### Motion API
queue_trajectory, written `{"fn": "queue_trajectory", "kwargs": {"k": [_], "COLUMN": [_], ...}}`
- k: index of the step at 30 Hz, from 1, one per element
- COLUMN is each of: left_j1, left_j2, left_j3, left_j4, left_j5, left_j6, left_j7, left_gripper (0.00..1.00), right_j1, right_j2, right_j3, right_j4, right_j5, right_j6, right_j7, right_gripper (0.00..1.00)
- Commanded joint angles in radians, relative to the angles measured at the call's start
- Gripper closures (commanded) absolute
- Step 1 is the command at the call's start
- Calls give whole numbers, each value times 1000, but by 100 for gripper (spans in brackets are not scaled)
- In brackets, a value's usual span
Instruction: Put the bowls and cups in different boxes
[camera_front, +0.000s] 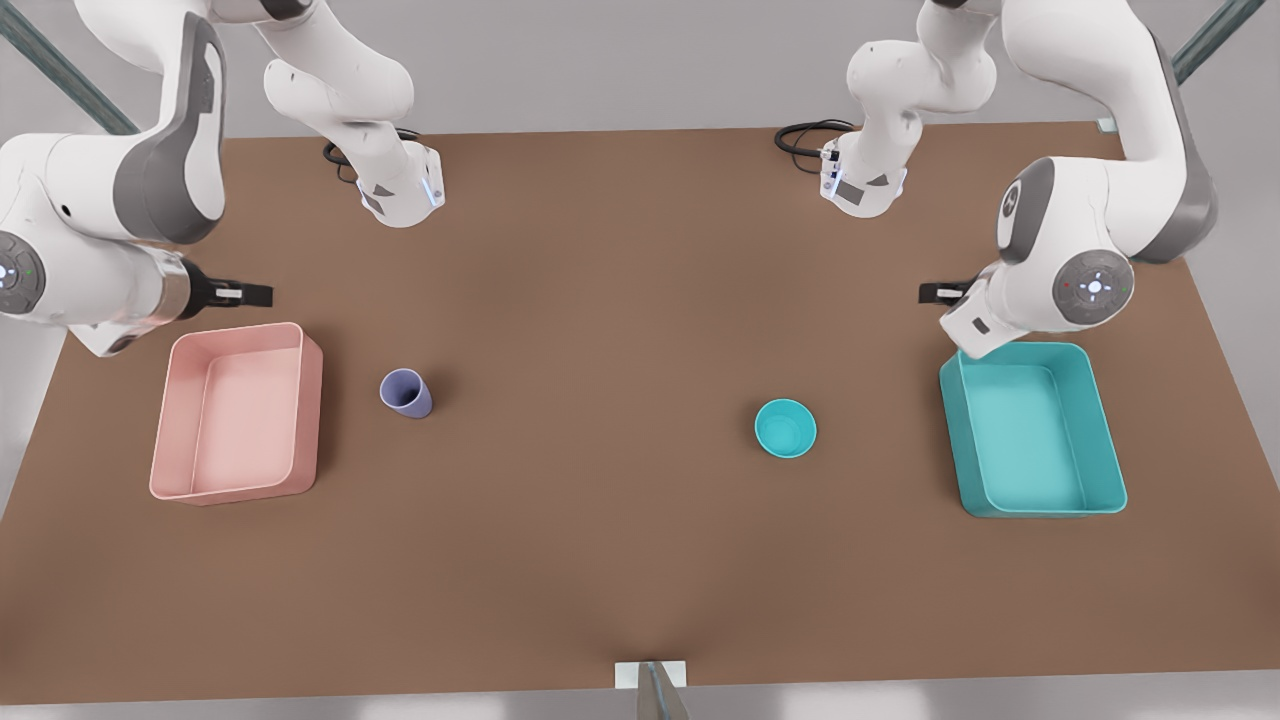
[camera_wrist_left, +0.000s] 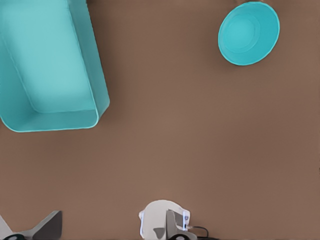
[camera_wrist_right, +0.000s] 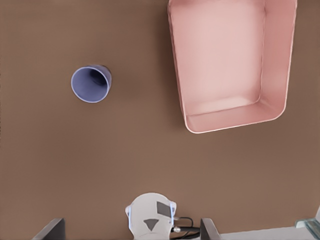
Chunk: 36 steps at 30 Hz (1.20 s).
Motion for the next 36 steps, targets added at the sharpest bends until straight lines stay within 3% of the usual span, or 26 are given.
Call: {"fn": "queue_trajectory", "kwargs": {"k": [1, 4, 6, 8, 13, 17, 20, 24, 26, 27, 28, 36], "left_j1": [-4, -5, -33, -31, -33, -33, -33, -39, -41, -41, -39, -36], "left_j2": [3, 60, 287, 394, 448, 448, 473, 520, 528, 526, 526, 473], "left_j3": [21, 21, 21, 21, 5, -24, -42, -48, -50, -50, -50, 2], "left_j4": [-22, -22, -21, -16, -82, -140, -145, -143, -142, -142, -140, -125], "left_j5": [-18, -31, -208, -349, -355, -398, -472, -476, -524, -524, -525, -509], "left_j6": [286, 300, 602, 693, 840, 840, 843, 860, 868, 865, 860, 743], "left_j7": [-42, -39, -17, 130, 208, 237, 253, 250, 216, 221, 221, 219], "left_gripper": [0, 0, 0, 0, 0, 0, 0, 0, 52, 72, 79, 79], "right_j1": [6, 75, 146, 171, 157, 131, 132, 114, 103, 100, 100, 98], "right_j2": [-1, 96, 177, 237, 124, 16, 41, 102, 117, 117, 116, 76], "right_j3": [0, 3, 6, 7, 6, 4, 4, 3, 1, 1, 1, 6], "right_j4": [0, 32, 31, 6, -352, -629, -724, -722, -724, -725, -730, -794], "right_j5": [1, 10, 55, 58, 61, 67, 67, 68, 68, 68, 70, 68], "right_j6": [179, 183, 297, 419, 751, 1016, 1168, 1210, 1216, 1216, 1216, 1214], "right_j7": [55, 62, 78, 78, 59, 7, 7, 7, 7, 7, 2, -19], "right_gripper": [0, 0, 0, 0, 0, 0, 0, 0, 0, 0, 0, 0]}}
